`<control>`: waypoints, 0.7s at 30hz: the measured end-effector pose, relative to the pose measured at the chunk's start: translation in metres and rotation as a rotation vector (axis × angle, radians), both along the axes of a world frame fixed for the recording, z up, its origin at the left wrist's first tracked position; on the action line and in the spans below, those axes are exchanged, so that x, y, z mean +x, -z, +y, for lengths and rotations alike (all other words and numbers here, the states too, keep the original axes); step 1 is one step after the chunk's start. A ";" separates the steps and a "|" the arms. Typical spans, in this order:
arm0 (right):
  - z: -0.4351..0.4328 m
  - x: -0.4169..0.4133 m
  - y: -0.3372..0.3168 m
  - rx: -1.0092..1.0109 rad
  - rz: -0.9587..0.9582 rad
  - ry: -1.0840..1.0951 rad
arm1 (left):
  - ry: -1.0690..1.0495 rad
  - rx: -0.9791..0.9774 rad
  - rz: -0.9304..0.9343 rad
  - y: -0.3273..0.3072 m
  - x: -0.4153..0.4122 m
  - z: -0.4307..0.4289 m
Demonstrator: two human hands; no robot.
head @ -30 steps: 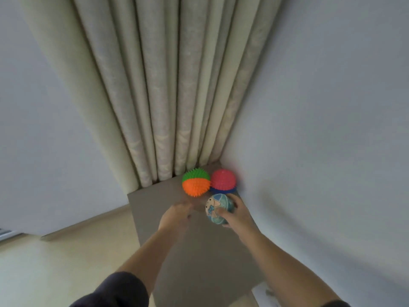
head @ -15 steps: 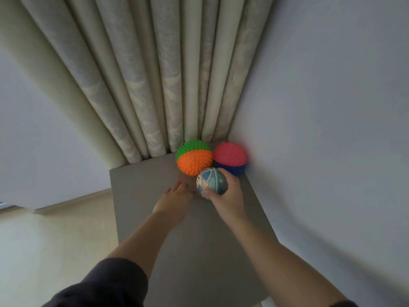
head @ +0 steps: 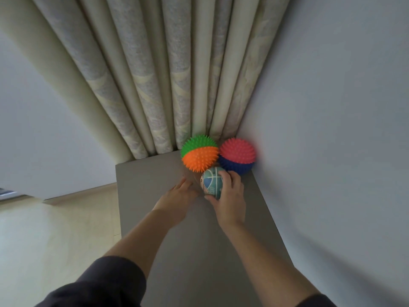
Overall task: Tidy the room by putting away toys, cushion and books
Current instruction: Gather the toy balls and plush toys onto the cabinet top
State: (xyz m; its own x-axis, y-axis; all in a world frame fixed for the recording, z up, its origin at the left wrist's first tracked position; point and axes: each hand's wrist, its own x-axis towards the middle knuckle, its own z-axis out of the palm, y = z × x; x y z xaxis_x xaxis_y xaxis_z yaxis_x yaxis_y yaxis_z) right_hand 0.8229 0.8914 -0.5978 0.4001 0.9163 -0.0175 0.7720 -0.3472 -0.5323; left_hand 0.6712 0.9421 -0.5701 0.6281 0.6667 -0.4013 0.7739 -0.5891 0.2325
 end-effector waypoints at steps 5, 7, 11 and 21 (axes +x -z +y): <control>-0.005 0.007 -0.003 -0.014 0.053 -0.038 | -0.011 0.026 0.078 0.002 -0.004 -0.008; -0.010 0.010 -0.008 -0.013 0.052 -0.055 | -0.064 0.015 0.060 -0.003 -0.006 -0.013; -0.021 0.004 -0.028 0.001 0.028 -0.085 | -0.172 -0.007 -0.024 -0.020 -0.024 -0.024; -0.044 -0.107 -0.119 0.158 0.233 -0.226 | -0.532 -0.039 -0.325 -0.115 -0.151 -0.079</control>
State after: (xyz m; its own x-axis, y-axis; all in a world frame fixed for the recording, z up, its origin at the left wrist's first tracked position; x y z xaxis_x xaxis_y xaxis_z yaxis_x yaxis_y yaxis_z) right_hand 0.7162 0.8470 -0.4787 0.1891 0.9798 0.0647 0.6714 -0.0810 -0.7367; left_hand 0.5205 0.8633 -0.4553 0.3079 0.9107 -0.2755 0.8452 -0.1289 0.5187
